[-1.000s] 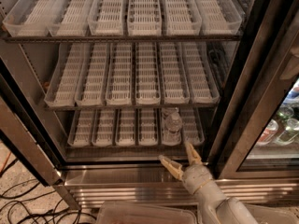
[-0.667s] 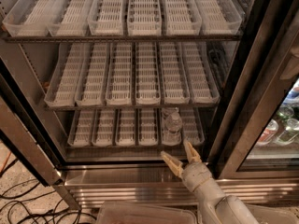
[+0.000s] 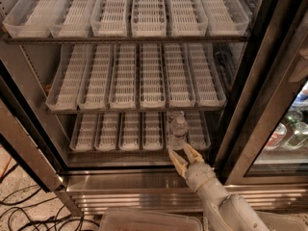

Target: Pick water bottle from bottom shelf of fridge

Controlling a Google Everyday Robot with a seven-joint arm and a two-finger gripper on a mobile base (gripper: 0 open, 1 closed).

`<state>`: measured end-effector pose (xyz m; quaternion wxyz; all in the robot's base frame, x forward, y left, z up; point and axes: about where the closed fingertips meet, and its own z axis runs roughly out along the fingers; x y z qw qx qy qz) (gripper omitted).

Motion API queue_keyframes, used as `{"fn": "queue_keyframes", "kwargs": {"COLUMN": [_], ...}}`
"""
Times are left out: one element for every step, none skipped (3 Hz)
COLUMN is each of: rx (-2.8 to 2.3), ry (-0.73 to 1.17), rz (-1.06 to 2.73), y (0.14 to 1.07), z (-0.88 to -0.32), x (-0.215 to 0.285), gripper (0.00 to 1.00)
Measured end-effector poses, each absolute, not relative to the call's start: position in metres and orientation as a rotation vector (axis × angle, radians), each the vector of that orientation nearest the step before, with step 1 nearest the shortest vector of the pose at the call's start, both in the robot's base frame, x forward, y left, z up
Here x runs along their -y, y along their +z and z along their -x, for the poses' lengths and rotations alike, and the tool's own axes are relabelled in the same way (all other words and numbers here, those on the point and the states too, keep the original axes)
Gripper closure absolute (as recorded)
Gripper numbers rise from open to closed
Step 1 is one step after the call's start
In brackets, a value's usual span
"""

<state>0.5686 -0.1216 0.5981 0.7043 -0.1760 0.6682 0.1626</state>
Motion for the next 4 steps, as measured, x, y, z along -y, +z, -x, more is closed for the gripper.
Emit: {"fn": "queue_keyframes", "kwargs": {"rx": [-1.491,-1.505,-1.5,-1.487], "ry": [0.358,0.357,0.358,0.357], "rz": [0.389,0.364,0.353,0.348], "y": [0.598,0.594,0.597,0.605], "z": [-0.575,-0.583,-0.592,-0.604], "x": [0.121,0.123,0.122,0.121], "gripper": [0.37,0.31,0.32,0.32]}}
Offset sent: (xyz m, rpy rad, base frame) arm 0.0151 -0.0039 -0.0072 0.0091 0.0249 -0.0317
